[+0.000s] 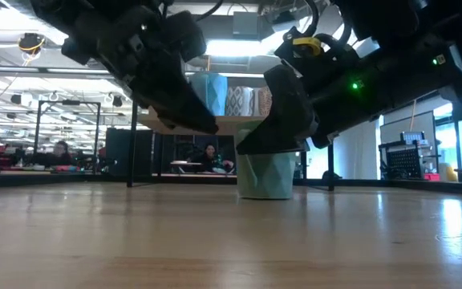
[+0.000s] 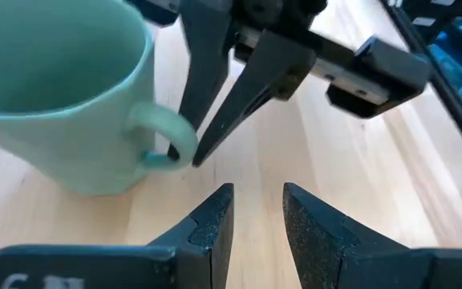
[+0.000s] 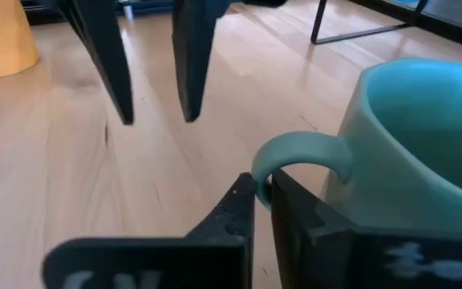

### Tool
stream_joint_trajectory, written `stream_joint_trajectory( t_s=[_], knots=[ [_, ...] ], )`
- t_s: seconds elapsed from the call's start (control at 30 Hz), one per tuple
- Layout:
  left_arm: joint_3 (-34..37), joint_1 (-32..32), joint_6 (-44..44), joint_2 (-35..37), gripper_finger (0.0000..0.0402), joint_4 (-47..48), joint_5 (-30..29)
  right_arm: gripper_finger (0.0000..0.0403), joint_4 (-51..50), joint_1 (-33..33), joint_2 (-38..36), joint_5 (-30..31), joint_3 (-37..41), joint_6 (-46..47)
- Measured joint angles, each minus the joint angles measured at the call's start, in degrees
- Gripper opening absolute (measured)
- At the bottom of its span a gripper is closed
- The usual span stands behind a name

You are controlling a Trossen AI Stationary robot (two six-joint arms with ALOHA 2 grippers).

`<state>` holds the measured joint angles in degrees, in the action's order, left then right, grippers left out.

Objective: Place coffee mugs
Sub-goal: Put the green mug on the shelf

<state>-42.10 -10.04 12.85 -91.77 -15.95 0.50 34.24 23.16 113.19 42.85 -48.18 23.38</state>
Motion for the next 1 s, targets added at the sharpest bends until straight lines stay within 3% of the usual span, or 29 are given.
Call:
stream_joint_trajectory(
  t_s=[0.3, 0.57, 0.77, 1.0],
  knots=[
    [-0.02, 0.00, 0.01, 2.78, 0.0103, 4.03, -0.69, 0.0008, 0.64, 0.04, 0.00, -2.02, 0.02, -0.99],
    [-0.01, 0.13, -3.05, 2.02, 0.0103, 5.08, -5.00, 0.0073, 0.39, 0.13, 0.00, -8.27, 0.02, -0.23],
    [0.01, 1.44, -5.42, 0.42, 0.0103, 4.91, -8.29, 0.0113, 0.35, 0.10, 0.00, -7.99, 0.04, 0.43],
    [0.01, 1.54, -4.27, -2.67, 0.0103, 2.45, -3.42, 0.0135, 1.25, -0.02, 0.00, -7.19, 0.07, 0.41]
  ],
)
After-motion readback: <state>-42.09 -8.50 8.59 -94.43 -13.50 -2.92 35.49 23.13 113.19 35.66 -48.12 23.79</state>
